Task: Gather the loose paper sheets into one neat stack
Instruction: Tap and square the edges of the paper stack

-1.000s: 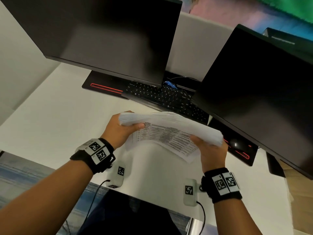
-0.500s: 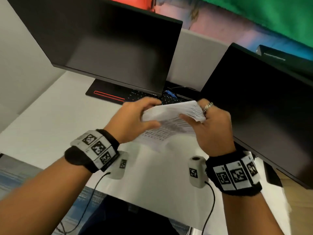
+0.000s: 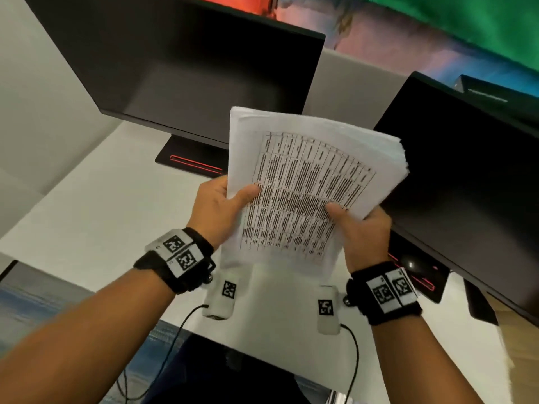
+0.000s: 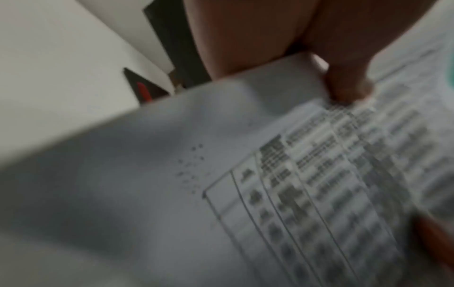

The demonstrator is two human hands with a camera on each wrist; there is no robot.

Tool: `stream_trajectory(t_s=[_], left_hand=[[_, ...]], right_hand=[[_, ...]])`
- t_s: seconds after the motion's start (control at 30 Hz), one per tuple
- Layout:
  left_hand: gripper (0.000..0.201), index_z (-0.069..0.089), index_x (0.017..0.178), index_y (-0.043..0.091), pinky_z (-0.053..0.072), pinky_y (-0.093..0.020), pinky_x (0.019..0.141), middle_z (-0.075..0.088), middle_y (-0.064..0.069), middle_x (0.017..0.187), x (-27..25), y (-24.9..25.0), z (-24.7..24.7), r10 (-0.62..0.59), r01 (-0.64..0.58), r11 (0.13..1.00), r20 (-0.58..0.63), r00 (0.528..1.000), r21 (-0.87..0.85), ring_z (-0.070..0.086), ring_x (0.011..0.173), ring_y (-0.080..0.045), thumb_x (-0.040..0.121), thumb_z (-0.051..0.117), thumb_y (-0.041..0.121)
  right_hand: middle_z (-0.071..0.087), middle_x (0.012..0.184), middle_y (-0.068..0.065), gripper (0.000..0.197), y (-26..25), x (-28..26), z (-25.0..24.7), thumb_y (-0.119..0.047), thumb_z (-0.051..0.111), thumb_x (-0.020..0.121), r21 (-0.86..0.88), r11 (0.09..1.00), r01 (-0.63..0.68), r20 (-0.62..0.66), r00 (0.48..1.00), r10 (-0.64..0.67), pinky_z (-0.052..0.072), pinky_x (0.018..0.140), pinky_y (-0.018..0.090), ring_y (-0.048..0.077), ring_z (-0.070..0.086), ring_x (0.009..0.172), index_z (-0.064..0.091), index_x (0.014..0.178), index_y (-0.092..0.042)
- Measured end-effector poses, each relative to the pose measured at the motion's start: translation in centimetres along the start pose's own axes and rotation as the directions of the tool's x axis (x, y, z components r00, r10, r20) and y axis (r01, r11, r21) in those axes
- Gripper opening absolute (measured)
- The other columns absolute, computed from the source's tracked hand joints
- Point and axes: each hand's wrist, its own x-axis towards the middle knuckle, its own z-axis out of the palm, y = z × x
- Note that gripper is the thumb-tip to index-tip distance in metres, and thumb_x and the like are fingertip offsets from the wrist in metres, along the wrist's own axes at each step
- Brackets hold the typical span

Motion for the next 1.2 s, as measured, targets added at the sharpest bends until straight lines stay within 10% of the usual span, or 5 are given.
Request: stream_trajectory(t_s=[0.2, 0.4, 0.57, 0.8, 1.2], left_hand=[[0.012, 0.065, 0.102, 0.022, 0.05, -0.006, 0.067, 0.065, 0.021, 0.089, -3.0, -2.3, 2.5, 0.126, -0.113, 0.99, -0.159, 0.979, 0.087, 0.063, 0.079, 0.014, 0.091, 0.069, 0.02], [0.041, 0.061, 0.128, 0.008, 0.057, -0.018, 0.081, 0.07, 0.012, 0.109, -2.4, -4.9, 1.6, -0.055, 0.049, 0.99, 0.036, 0.998, 0.133, 0.068, 0.101, -0.001, 0.088, 0.073, 0.013], [0.044, 0.06, 0.13, 0.004, 0.056, -0.018, 0.085, 0.07, 0.006, 0.116, -2.8, -4.0, 1.2, 0.049, -0.054, 0.996, 0.071, 0.996, 0.073, 0.068, 0.106, -0.001, 0.091, 0.071, 0.022], [0.065, 0.052, 0.126, -0.001, 0.052, -0.015, 0.077, 0.064, 0.004, 0.107, -3.1, -2.1, 1.2, 0.184, -0.183, 0.983, 0.036, 0.982, -0.025, 0.064, 0.094, 0.004, 0.079, 0.068, 0.041], [0.029, 0.067, 0.118, 0.008, 0.053, -0.045, 0.098, 0.073, -0.009, 0.114, -1.3, 0.6, 3.0, 0.088, -0.135, 0.968, -0.216, 0.972, -0.212, 0.068, 0.107, -0.028, 0.097, 0.049, 0.016]], right_hand=[[0.07, 0.098, -0.033, 0.049, 2.1, -3.5, 0.4, -0.009, 0.081, 0.079, -0.106, 0.975, 0.198, -0.134, 0.968, -0.211, 0.057, 0.084, 0.023, -0.01, 0.067, 0.096, 0.064, 0.099, -0.051], [0.072, 0.082, -0.03, 0.044, 3.0, -4.4, 0.1, 0.0, 0.08, 0.075, 0.01, 1.0, -0.029, -0.077, 0.997, 0.03, 0.06, 0.078, 0.03, -0.014, 0.068, 0.081, 0.063, 0.088, -0.038], [0.068, 0.092, -0.039, 0.075, 2.1, -4.8, -0.9, 0.0, 0.078, 0.078, -0.008, 0.993, 0.12, -0.07, 0.99, -0.121, 0.057, 0.074, 0.015, -0.014, 0.066, 0.091, 0.059, 0.087, -0.072], [0.066, 0.106, 0.001, 0.049, 2.3, -4.8, -1.2, -0.007, 0.079, 0.075, -0.017, 0.994, 0.105, -0.068, 0.992, -0.106, 0.061, 0.075, 0.031, 0.013, 0.071, 0.096, 0.056, 0.114, -0.025], [0.07, 0.076, -0.017, 0.022, 0.1, -3.3, -0.3, -0.001, 0.054, 0.096, 0.119, 0.974, 0.192, -0.296, 0.943, -0.15, 0.055, 0.062, 0.019, 0.001, 0.068, 0.074, 0.06, 0.108, -0.019]])
